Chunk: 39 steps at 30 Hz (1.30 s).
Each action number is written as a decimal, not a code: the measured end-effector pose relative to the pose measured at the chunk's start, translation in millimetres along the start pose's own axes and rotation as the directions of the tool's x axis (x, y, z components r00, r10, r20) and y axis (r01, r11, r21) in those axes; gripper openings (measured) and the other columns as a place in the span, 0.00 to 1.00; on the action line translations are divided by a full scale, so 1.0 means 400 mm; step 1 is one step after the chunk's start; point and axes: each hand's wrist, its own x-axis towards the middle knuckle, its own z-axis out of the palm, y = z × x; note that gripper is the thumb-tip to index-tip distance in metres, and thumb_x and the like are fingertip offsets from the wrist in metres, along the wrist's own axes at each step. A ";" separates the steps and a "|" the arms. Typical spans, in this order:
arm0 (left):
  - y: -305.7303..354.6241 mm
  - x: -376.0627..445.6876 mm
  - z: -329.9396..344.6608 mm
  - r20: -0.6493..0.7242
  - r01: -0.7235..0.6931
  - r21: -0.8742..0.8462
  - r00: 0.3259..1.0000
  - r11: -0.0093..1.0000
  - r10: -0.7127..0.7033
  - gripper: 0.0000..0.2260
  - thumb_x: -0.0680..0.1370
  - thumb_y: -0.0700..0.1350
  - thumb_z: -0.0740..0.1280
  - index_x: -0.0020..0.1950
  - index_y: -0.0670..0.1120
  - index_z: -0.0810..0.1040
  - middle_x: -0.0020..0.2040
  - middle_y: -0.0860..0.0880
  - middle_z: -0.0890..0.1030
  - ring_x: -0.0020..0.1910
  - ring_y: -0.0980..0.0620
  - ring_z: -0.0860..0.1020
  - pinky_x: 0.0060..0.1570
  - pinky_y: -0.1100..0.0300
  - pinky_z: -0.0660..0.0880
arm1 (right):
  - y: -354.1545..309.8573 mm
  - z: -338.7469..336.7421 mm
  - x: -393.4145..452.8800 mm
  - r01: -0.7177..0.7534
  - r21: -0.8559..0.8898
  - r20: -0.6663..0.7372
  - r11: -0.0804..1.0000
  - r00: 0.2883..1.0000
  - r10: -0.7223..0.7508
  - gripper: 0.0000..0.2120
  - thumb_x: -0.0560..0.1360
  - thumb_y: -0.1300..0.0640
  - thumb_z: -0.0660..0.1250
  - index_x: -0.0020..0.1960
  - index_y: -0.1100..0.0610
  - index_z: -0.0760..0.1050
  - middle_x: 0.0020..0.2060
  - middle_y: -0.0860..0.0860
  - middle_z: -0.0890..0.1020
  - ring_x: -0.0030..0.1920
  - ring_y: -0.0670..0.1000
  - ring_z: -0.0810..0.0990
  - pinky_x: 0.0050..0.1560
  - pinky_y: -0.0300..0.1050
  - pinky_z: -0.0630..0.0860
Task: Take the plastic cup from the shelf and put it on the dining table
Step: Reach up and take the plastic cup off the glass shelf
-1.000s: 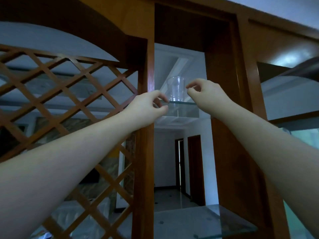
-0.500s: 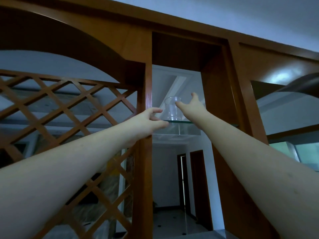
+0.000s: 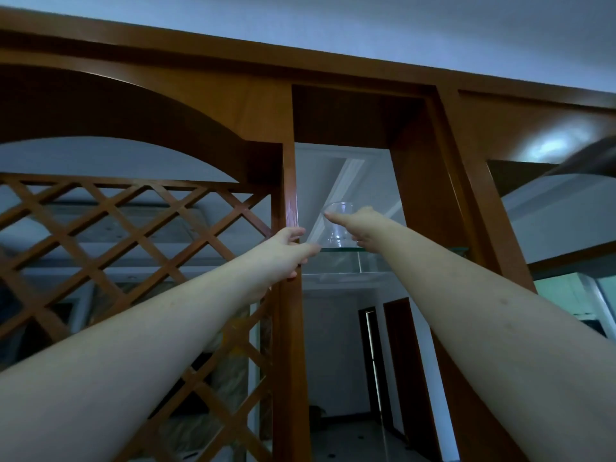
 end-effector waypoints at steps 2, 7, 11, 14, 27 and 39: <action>0.004 -0.005 0.004 0.007 0.014 -0.002 1.000 1.000 -0.014 0.28 0.78 0.49 0.68 0.76 0.51 0.62 0.71 0.44 0.72 0.63 0.48 0.75 0.63 0.50 0.74 | 0.005 0.005 0.003 0.019 0.024 -0.003 1.000 1.000 -0.019 0.48 0.69 0.39 0.72 0.77 0.59 0.50 0.73 0.62 0.66 0.71 0.62 0.68 0.67 0.61 0.68; 0.006 -0.015 0.006 0.007 0.033 -0.020 0.999 0.999 -0.033 0.27 0.78 0.49 0.68 0.76 0.49 0.63 0.67 0.43 0.75 0.63 0.47 0.75 0.66 0.48 0.73 | 0.006 -0.015 -0.009 0.140 0.104 0.003 0.985 0.990 -0.141 0.48 0.69 0.41 0.73 0.77 0.57 0.51 0.71 0.61 0.69 0.67 0.59 0.73 0.66 0.59 0.71; -0.009 -0.025 0.017 0.011 0.006 -0.010 1.000 1.000 -0.006 0.29 0.77 0.59 0.66 0.75 0.49 0.64 0.67 0.45 0.77 0.62 0.50 0.77 0.63 0.48 0.75 | -0.002 -0.038 -0.054 0.208 0.203 0.065 0.957 0.972 -0.225 0.46 0.69 0.42 0.73 0.76 0.58 0.53 0.65 0.58 0.75 0.56 0.52 0.79 0.61 0.51 0.76; -0.024 -0.044 0.020 0.014 -0.016 0.021 1.000 1.000 0.016 0.39 0.69 0.70 0.62 0.74 0.50 0.66 0.64 0.47 0.79 0.59 0.52 0.78 0.60 0.50 0.78 | -0.009 -0.049 -0.106 0.238 0.234 0.124 0.943 0.954 -0.272 0.47 0.69 0.41 0.73 0.77 0.60 0.53 0.56 0.54 0.79 0.55 0.50 0.80 0.62 0.51 0.76; -0.011 -0.200 0.132 0.134 -0.112 -0.325 0.978 0.939 0.163 0.30 0.71 0.63 0.72 0.71 0.57 0.69 0.62 0.56 0.82 0.59 0.60 0.79 0.60 0.55 0.75 | 0.037 -0.150 -0.373 0.324 0.194 0.226 0.926 0.904 -0.363 0.43 0.65 0.35 0.71 0.73 0.54 0.64 0.64 0.53 0.78 0.59 0.48 0.80 0.64 0.51 0.74; 0.052 -0.417 0.295 0.267 0.153 -0.584 0.964 0.797 0.011 0.19 0.73 0.51 0.74 0.63 0.52 0.76 0.57 0.48 0.85 0.57 0.51 0.82 0.50 0.65 0.79 | 0.227 -0.239 -0.577 0.190 0.236 0.289 0.953 0.922 -0.256 0.47 0.62 0.31 0.71 0.74 0.49 0.62 0.67 0.50 0.77 0.67 0.51 0.74 0.70 0.59 0.67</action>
